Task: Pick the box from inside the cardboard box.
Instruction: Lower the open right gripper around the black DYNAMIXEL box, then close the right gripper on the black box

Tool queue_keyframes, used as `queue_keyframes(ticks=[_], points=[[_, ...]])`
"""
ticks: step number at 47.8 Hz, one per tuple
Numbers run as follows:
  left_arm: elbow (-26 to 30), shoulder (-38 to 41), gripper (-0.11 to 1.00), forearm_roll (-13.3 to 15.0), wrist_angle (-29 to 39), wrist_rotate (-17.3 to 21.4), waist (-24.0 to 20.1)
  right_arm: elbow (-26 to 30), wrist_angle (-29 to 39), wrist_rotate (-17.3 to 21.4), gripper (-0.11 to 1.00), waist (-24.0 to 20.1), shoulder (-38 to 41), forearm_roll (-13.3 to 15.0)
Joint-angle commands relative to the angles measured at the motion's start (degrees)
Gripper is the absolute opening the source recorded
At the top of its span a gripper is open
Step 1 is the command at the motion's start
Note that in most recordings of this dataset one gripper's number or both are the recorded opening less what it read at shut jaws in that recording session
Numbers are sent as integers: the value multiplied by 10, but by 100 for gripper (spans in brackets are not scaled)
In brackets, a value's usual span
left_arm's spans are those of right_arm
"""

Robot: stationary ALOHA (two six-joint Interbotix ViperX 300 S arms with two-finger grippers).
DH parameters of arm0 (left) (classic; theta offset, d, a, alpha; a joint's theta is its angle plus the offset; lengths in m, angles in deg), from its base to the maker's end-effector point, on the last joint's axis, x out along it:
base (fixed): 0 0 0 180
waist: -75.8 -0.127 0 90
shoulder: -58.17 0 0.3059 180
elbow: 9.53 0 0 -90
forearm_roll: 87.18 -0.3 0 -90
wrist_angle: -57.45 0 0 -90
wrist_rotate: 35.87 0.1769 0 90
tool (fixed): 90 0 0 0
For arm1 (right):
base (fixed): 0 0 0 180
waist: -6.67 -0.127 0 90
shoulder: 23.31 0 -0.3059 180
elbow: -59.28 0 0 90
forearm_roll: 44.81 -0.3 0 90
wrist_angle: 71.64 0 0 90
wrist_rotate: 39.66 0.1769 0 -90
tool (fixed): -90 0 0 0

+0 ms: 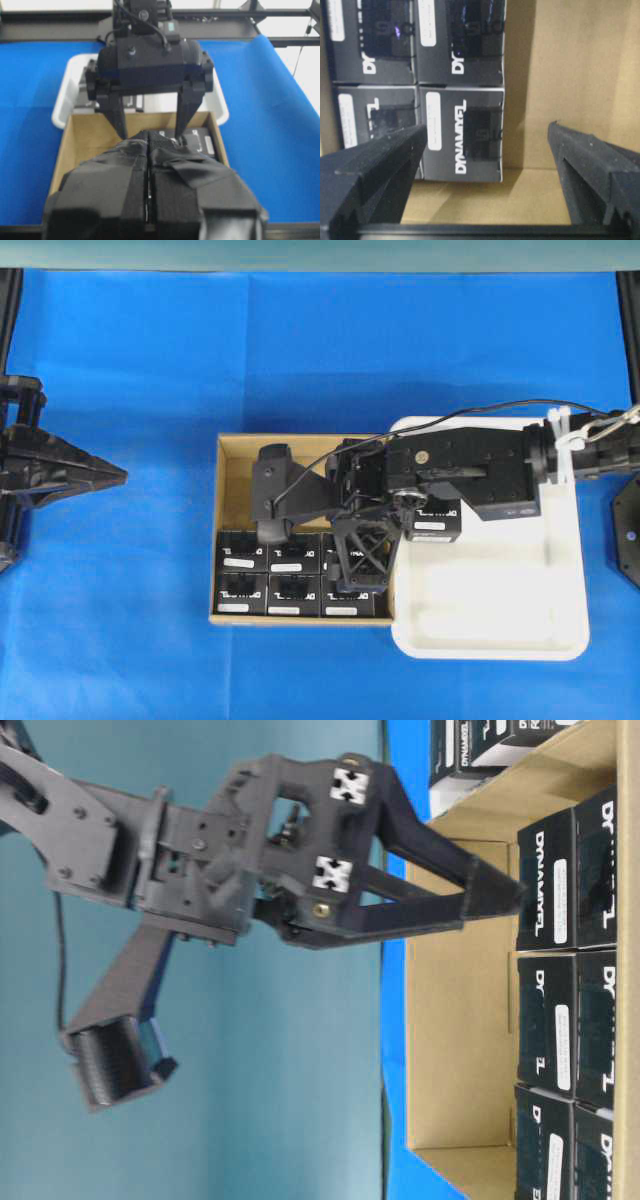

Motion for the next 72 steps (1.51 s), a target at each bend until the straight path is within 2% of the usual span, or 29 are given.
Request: queue_keyframes(ticks=[1, 12, 37, 58, 72], points=[[16, 3, -4, -1, -3, -1, 1, 2, -4, -1, 99, 1, 7, -4], [17, 3, -4, -1, -3, -2, 1, -1, -3, -19, 99, 1, 15, -23], [16, 3, -4, -1, -2, -1, 1, -21, -24, -23, 99, 23, 22, -21], [17, 3, -4, -1, -2, -1, 1, -25, -34, -60, 99, 56, 24, -21], [17, 3, -4, -1, -2, -1, 1, -25, -34, -61, 99, 39, 24, -31]])
